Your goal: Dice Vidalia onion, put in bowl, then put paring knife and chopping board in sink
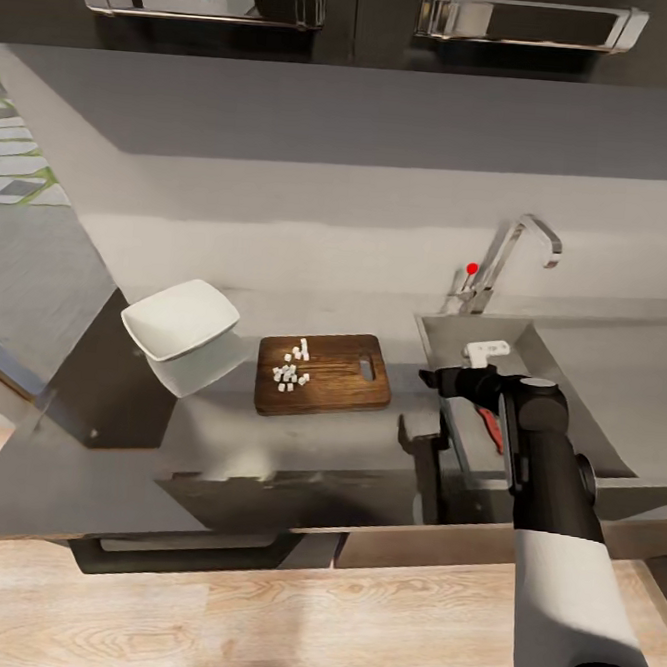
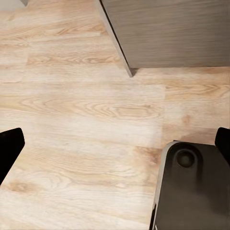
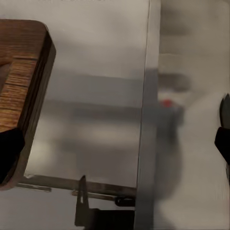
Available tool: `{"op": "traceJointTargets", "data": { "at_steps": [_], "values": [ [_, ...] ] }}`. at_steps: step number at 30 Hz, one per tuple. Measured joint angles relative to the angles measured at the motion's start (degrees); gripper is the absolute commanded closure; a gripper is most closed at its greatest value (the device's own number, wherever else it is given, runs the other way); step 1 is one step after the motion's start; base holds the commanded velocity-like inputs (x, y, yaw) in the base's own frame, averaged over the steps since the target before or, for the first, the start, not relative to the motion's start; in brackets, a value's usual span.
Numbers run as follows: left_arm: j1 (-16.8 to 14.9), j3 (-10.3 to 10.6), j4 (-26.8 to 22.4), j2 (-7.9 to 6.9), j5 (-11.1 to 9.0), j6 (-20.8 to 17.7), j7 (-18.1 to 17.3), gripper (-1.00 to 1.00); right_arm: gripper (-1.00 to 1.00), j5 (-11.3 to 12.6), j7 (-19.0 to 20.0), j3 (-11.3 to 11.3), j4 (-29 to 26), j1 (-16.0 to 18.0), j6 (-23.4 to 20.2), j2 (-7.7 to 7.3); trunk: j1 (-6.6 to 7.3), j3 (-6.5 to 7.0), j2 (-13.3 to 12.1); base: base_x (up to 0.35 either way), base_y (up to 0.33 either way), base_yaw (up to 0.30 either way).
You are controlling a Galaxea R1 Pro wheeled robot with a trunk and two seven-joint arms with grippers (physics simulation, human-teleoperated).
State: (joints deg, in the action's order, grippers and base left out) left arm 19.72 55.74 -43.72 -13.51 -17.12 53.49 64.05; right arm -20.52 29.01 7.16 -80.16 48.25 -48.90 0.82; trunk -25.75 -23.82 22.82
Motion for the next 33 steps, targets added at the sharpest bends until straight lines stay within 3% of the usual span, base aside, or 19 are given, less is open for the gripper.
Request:
{"op": "traceJointTargets", "data": {
  "at_steps": [11, 19, 33],
  "values": [
    [0.0, 0.0, 0.01, 0.05, 0.0, 0.0, 0.0, -1.0, -1.0, 0.16, 0.52, 0.0, -0.25, 0.01, 0.0, 1.11, 0.0, 0.0, 0.0, 0.0, 0.002, 0.0],
    [0.0, -0.01, 0.08, 0.05, 0.0, -0.02, -0.06, -1.0, -1.0, 0.54, 0.39, 0.07, -0.38, 0.01, 0.09, 2.95, 0.01, 0.0, 0.0, 0.068, 0.052, 0.0],
    [0.0, 0.0, 0.64, 0.05, 0.0, -0.02, -0.09, -1.0, -1.0, 0.38, 0.21, 0.17, -0.38, 0.0, 0.1, 2.92, 0.01, 0.0, 0.0, 0.101, 0.01, 0.0]
  ]
}}
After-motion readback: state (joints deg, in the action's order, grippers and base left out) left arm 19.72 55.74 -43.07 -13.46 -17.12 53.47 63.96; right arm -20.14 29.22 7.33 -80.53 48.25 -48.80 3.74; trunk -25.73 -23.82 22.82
